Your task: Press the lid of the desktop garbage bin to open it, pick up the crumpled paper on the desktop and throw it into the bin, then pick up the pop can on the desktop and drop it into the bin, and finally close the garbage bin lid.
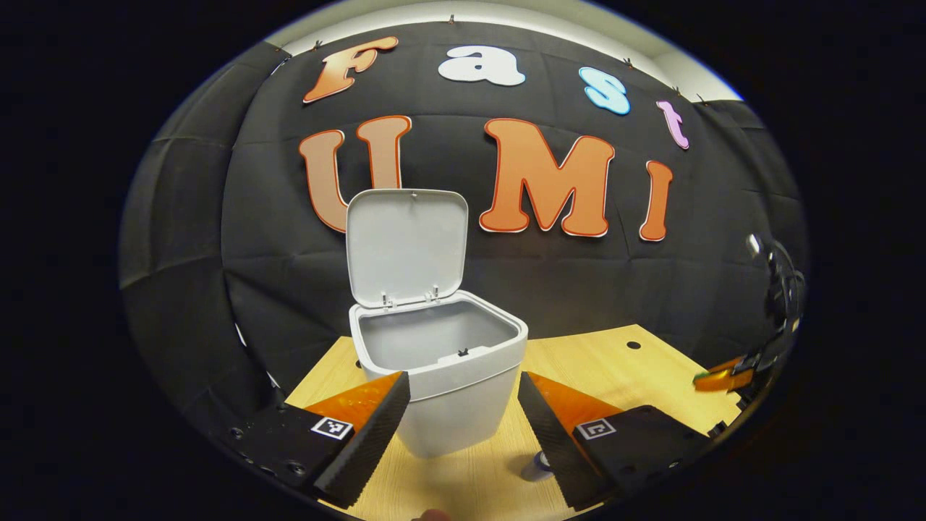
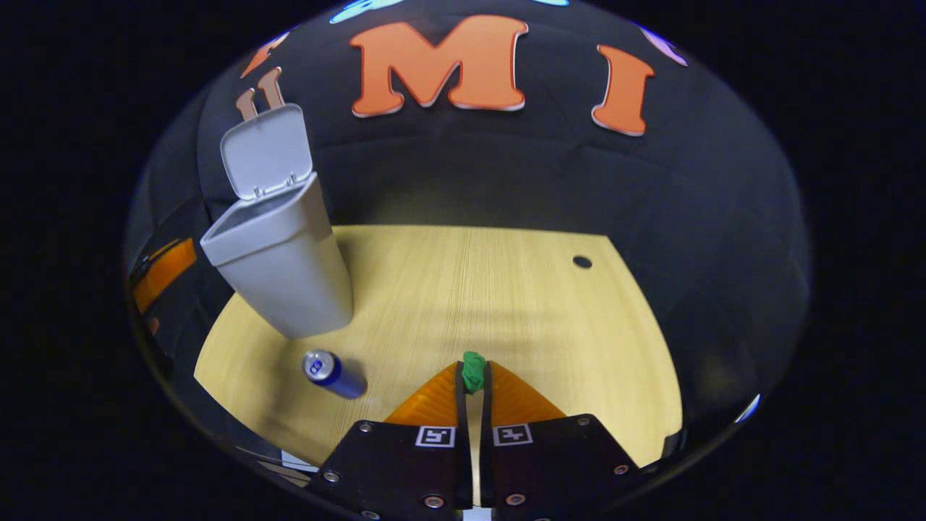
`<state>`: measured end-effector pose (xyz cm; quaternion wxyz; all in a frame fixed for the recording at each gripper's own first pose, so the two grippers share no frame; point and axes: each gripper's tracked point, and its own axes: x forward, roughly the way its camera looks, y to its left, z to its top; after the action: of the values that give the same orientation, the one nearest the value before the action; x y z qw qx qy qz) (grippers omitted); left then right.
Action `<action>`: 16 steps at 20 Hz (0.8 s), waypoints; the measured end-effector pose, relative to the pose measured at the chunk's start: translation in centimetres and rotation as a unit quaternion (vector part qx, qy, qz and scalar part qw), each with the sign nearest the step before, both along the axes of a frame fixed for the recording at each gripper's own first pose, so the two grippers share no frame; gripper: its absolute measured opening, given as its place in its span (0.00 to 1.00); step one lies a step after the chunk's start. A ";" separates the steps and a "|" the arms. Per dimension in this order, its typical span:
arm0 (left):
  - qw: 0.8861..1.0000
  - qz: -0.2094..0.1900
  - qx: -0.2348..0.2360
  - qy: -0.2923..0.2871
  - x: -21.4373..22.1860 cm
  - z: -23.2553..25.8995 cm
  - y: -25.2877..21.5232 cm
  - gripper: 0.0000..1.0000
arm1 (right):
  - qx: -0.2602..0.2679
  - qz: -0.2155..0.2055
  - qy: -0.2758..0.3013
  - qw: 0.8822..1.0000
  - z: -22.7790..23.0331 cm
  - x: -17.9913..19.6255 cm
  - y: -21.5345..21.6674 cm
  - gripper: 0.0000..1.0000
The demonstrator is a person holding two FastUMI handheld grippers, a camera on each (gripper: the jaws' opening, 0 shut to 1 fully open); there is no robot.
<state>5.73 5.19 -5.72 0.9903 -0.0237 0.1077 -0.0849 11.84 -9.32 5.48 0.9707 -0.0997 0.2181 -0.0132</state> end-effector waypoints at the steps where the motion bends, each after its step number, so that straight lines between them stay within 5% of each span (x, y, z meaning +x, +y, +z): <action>1: 1.000 0.001 -0.001 -0.004 -0.2 0.3 0.3 0.95 | 0.000 0.009 -0.023 1.000 2.5 0.4 0.6 0.04; 9: 1.000 0.026 0.005 -0.013 -1.2 1.5 3.3 0.96 | -0.016 0.128 -0.155 0.979 15.9 4.8 10.8 0.04; 16: 0.998 0.064 0.007 0.007 -2.8 0.0 7.6 0.96 | -0.011 0.245 -0.182 0.952 18.7 8.3 24.6 0.05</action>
<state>2.90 12.84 -5.71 0.9930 -0.0246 0.1136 -0.0201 20.15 15.24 24.18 0.9661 -0.1567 0.0062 0.2051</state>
